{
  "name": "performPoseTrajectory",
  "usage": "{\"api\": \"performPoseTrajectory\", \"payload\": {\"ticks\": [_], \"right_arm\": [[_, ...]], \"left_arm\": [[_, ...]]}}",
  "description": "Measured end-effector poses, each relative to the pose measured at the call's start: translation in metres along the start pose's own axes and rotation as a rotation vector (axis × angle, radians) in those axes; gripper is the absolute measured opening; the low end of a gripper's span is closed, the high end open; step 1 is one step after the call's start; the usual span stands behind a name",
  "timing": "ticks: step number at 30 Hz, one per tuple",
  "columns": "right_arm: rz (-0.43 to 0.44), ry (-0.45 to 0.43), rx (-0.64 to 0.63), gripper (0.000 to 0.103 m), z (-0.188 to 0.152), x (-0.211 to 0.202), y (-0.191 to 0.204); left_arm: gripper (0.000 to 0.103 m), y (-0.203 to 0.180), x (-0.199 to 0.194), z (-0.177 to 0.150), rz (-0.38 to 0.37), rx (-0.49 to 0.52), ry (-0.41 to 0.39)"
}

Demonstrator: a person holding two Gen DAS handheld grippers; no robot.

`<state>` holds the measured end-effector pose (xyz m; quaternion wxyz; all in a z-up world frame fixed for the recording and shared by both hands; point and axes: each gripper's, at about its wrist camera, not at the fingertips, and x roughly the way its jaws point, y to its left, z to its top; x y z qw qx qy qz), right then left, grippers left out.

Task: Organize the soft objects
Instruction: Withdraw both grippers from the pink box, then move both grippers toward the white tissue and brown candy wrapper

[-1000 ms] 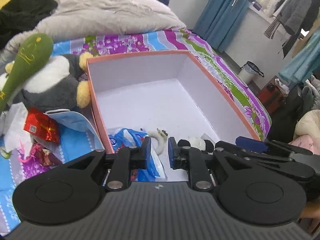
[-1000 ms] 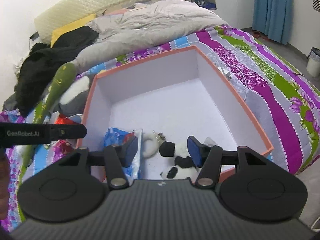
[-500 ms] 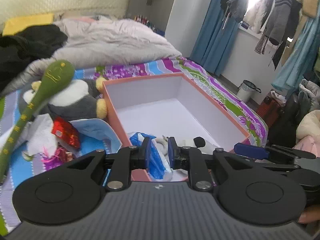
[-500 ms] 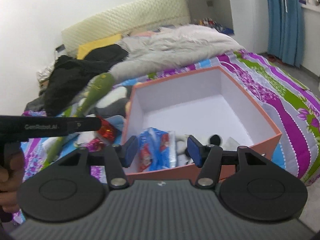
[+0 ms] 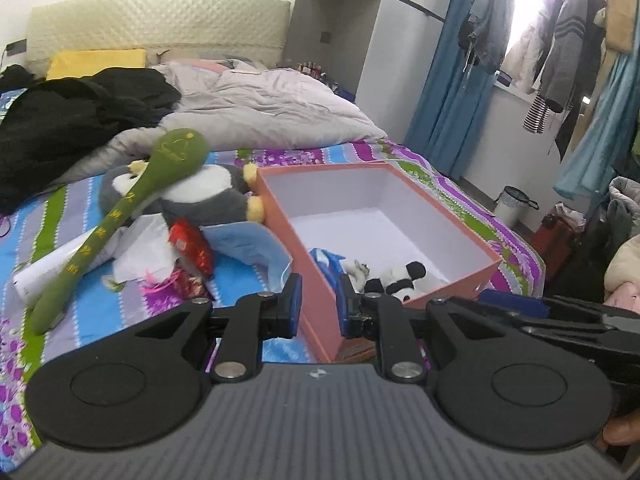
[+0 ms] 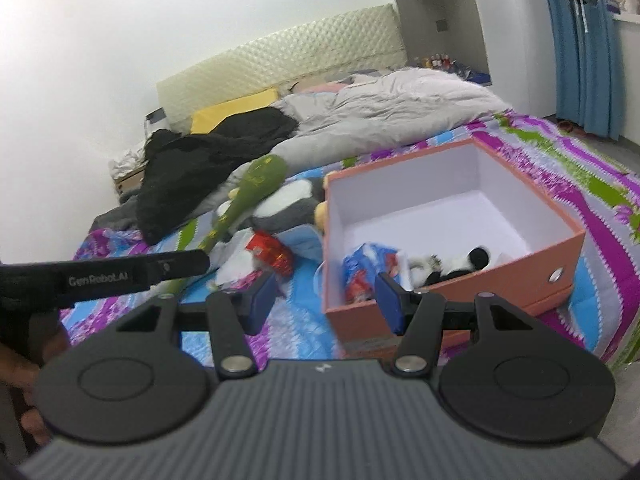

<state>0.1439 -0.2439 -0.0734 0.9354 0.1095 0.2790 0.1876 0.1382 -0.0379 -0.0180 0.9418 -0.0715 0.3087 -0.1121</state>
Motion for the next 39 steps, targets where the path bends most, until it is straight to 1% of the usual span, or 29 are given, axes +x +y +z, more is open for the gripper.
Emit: {"api": "performPoseTrajectory", "payload": {"ticks": [1, 3, 10, 15, 21, 25, 30, 34, 39], "right_arm": [[0.008, 0.007, 0.002, 0.058, -0.004, 0.0, 0.002], [-0.001, 0.019, -0.011, 0.058, -0.012, 0.0, 0.008], [-0.016, 0.038, -0.035, 0.058, -0.032, -0.005, 0.024], [-0.025, 0.051, -0.065, 0.058, -0.044, -0.011, 0.035], [-0.036, 0.077, -0.083, 0.058, -0.062, -0.016, 0.047], [-0.029, 0.089, -0.092, 0.058, -0.066, -0.014, 0.053], [-0.036, 0.082, -0.099, 0.058, -0.065, -0.005, 0.057], [-0.054, 0.084, -0.097, 0.058, -0.067, 0.01, 0.059], [-0.058, 0.095, -0.094, 0.058, -0.069, 0.033, 0.062]], "left_arm": [[0.021, 0.002, -0.003, -0.003, 0.003, -0.001, 0.001], [0.021, 0.007, -0.01, -0.011, 0.021, 0.001, -0.008], [0.021, 0.018, -0.024, -0.044, 0.039, -0.021, 0.034], [0.021, 0.021, -0.035, -0.064, 0.052, -0.035, 0.04], [0.021, 0.034, -0.047, -0.077, 0.082, -0.073, 0.048], [0.021, 0.046, -0.053, -0.081, 0.099, -0.102, 0.046], [0.021, 0.058, -0.05, -0.083, 0.107, -0.123, 0.053], [0.021, 0.068, -0.041, -0.082, 0.104, -0.142, 0.047], [0.021, 0.087, -0.018, -0.083, 0.114, -0.154, 0.084]]}}
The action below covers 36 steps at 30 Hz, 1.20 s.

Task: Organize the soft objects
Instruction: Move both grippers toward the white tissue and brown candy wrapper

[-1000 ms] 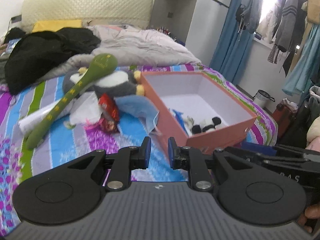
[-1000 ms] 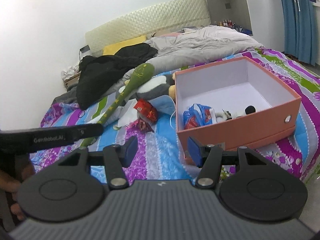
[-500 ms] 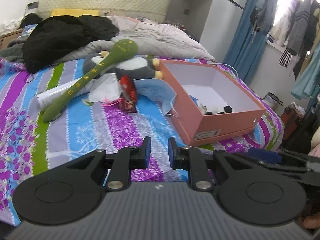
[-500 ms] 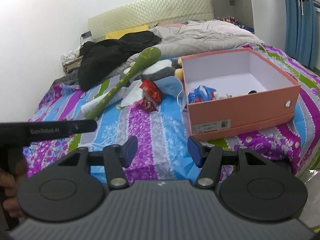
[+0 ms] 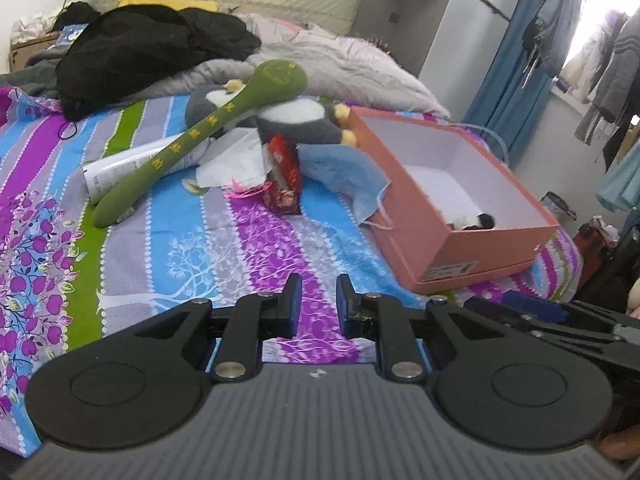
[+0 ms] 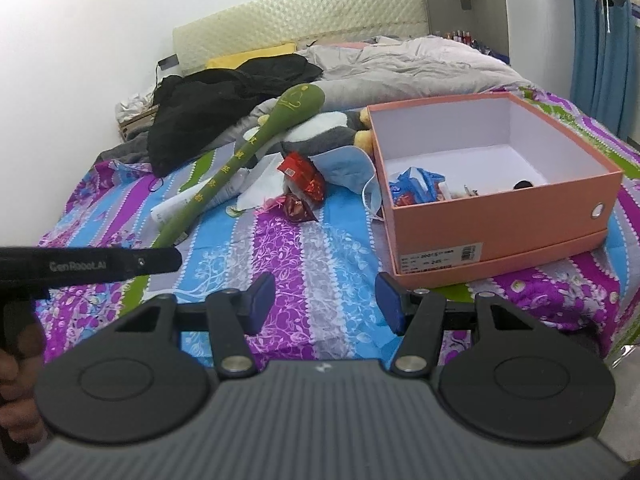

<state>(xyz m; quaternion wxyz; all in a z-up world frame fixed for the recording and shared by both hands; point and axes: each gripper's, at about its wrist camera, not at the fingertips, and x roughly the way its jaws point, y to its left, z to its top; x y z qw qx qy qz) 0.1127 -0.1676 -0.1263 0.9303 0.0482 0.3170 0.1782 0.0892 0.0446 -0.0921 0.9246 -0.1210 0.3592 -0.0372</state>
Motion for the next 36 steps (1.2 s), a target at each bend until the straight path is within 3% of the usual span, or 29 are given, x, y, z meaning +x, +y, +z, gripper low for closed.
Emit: {"api": "performPoseTrajectory", "payload": {"ticks": [11, 13, 15, 29, 36], "right_arm": [[-0.002, 0.016, -0.028, 0.058, 0.008, 0.053, 0.012], [0.001, 0.026, -0.024, 0.058, 0.011, 0.064, 0.013], [0.007, 0.028, -0.02, 0.058, 0.014, 0.074, 0.013], [0.029, 0.051, -0.019, 0.058, 0.037, 0.151, 0.019], [0.037, 0.086, -0.06, 0.058, 0.042, 0.203, 0.017]], "left_arm": [[0.022, 0.038, 0.059, 0.005, 0.052, -0.03, 0.064], [0.027, 0.044, 0.07, 0.005, 0.062, -0.042, 0.072], [0.041, 0.049, 0.08, 0.006, 0.07, -0.052, 0.076], [0.042, 0.085, 0.15, 0.018, 0.124, -0.096, 0.101], [0.042, 0.099, 0.183, 0.043, 0.107, -0.102, 0.086]]}}
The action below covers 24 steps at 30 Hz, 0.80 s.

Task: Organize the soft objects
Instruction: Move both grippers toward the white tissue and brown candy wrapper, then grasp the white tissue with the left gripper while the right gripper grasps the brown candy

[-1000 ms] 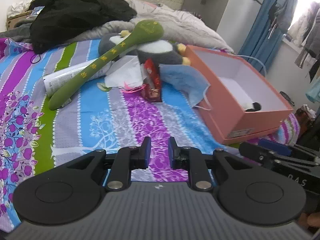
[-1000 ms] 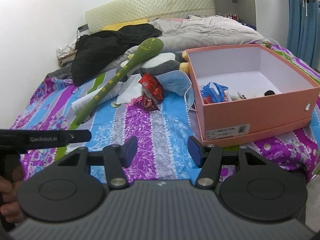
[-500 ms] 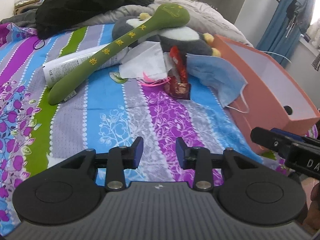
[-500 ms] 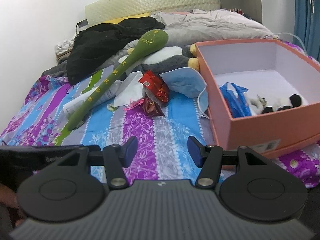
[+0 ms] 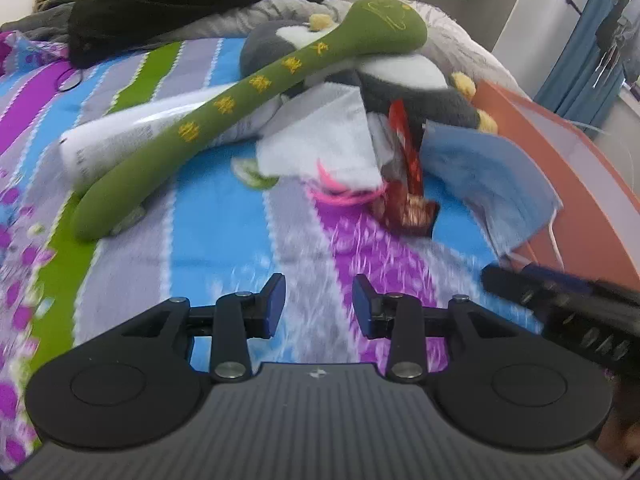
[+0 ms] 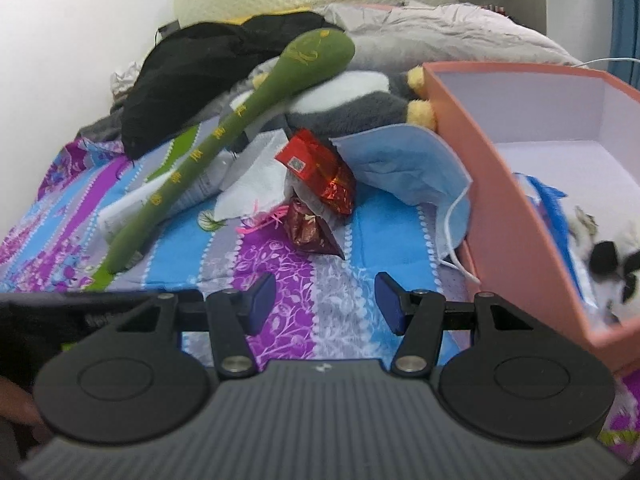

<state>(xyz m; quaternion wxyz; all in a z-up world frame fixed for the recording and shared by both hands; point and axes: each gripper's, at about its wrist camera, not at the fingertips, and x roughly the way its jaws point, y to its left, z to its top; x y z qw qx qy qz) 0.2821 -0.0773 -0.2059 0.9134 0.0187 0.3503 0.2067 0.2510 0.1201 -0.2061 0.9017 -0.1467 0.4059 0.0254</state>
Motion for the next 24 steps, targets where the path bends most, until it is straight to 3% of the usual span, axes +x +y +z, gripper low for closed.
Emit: {"api": "performPoseTrajectory", "payload": {"ticks": [6, 16, 18, 21, 22, 23, 24], "right_arm": [[0.026, 0.015, -0.042, 0.057, 0.006, 0.036, -0.002], [0.09, 0.007, -0.096, 0.056, 0.015, 0.078, -0.004], [0.103, 0.023, -0.103, 0.055, 0.014, 0.085, -0.004], [0.102, 0.03, -0.112, 0.045, 0.013, 0.091, -0.002], [0.096, 0.026, -0.118, 0.042, 0.013, 0.091, -0.001], [0.093, 0.024, -0.124, 0.036, 0.013, 0.089, -0.001], [0.094, 0.028, -0.122, 0.022, 0.013, 0.088, -0.001]], "left_arm": [[0.042, -0.005, 0.025, 0.034, -0.081, -0.024, -0.036], [0.04, -0.019, 0.066, 0.06, -0.108, 0.031, -0.035], [0.028, -0.02, 0.074, 0.059, -0.111, 0.039, -0.016], [0.009, -0.018, 0.08, 0.058, -0.112, 0.034, 0.0], [0.008, -0.018, 0.08, 0.058, -0.107, 0.031, -0.003], [0.005, -0.018, 0.078, 0.058, -0.103, 0.033, -0.011], [0.004, -0.019, 0.075, 0.057, -0.102, 0.038, -0.018]]}}
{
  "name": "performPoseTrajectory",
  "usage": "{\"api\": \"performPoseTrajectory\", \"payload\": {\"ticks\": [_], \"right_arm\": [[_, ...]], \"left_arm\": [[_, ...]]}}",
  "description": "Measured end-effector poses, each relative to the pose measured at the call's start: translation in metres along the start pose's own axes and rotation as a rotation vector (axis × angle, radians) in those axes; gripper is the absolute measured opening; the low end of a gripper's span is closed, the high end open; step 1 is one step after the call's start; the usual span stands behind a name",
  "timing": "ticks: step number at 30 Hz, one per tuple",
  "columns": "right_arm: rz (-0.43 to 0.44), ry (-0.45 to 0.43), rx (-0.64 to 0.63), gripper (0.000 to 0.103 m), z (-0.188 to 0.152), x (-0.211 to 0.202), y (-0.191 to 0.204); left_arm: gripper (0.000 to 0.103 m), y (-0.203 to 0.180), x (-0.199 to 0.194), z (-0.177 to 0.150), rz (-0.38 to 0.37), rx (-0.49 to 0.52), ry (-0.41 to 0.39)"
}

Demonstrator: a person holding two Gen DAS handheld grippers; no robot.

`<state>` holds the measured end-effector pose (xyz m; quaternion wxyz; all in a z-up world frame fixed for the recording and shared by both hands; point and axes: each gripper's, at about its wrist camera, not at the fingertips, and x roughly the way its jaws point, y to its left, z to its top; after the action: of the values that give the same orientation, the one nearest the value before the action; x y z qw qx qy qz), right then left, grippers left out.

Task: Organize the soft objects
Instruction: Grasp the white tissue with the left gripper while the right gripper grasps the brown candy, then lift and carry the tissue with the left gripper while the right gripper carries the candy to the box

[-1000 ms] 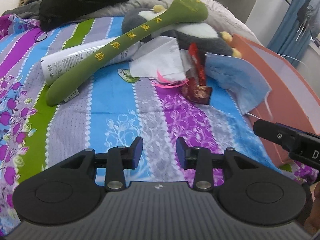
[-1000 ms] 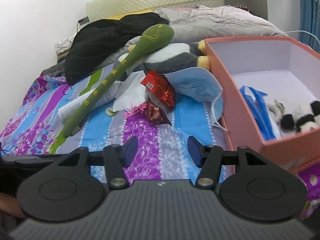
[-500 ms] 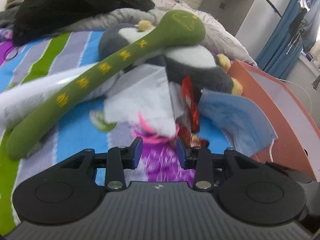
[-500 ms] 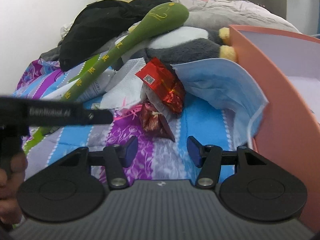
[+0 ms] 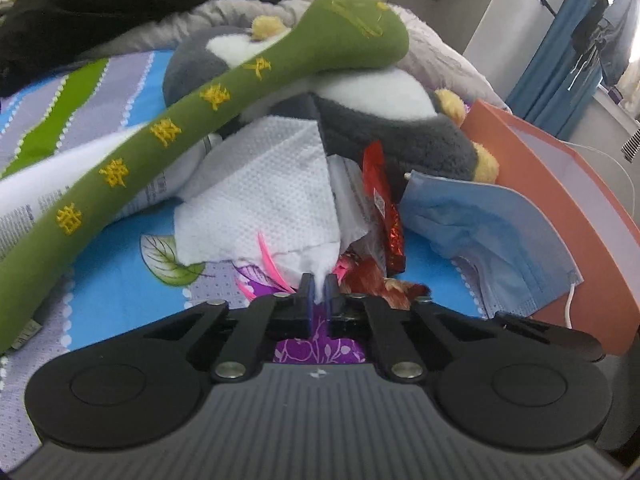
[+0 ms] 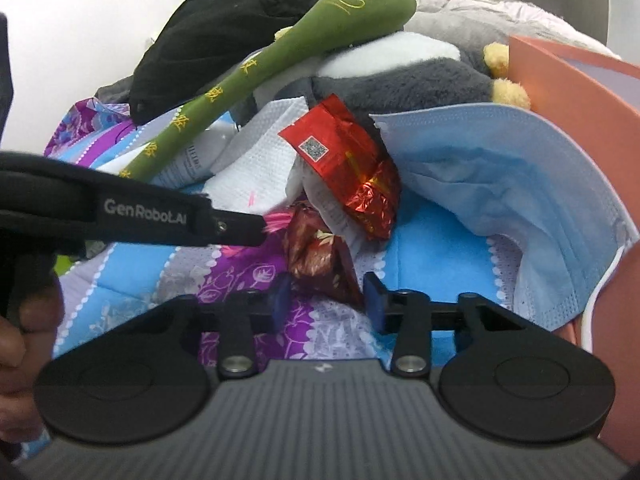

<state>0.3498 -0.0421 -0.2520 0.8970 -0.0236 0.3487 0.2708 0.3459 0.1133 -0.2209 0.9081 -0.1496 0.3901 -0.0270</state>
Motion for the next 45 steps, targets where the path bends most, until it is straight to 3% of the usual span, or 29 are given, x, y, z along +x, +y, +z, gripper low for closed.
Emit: {"api": "performPoseTrajectory", "payload": {"ticks": [9, 23, 33, 38, 40, 41, 42, 45], "right_arm": [[0.014, -0.008, 0.022, 0.016, -0.005, -0.031, 0.005], [0.015, 0.026, 0.051, 0.015, -0.043, -0.099, 0.019], [0.003, 0.062, 0.096, 0.015, -0.08, -0.142, 0.016], [0.009, 0.081, 0.149, 0.016, -0.089, -0.141, 0.007], [0.007, 0.074, 0.15, 0.018, -0.089, -0.142, 0.005], [0.005, 0.073, 0.15, 0.019, -0.089, -0.142, 0.004], [0.001, 0.072, 0.158, 0.022, -0.088, -0.141, 0.002], [0.004, 0.066, 0.186, 0.041, -0.088, -0.14, -0.004]], "left_arm": [[0.003, -0.011, -0.042, -0.012, -0.005, 0.004, -0.033], [0.003, -0.026, -0.134, -0.065, -0.015, -0.032, -0.042], [0.003, -0.037, -0.167, -0.117, -0.021, -0.033, 0.049], [0.005, -0.036, -0.164, -0.123, -0.004, -0.04, 0.097], [0.021, -0.037, -0.164, -0.121, 0.003, -0.038, 0.087], [0.042, -0.038, -0.164, -0.12, 0.018, -0.03, 0.083], [0.052, -0.04, -0.163, -0.12, 0.035, -0.014, 0.073], [0.053, -0.042, -0.161, -0.115, 0.05, 0.009, 0.057]]}}
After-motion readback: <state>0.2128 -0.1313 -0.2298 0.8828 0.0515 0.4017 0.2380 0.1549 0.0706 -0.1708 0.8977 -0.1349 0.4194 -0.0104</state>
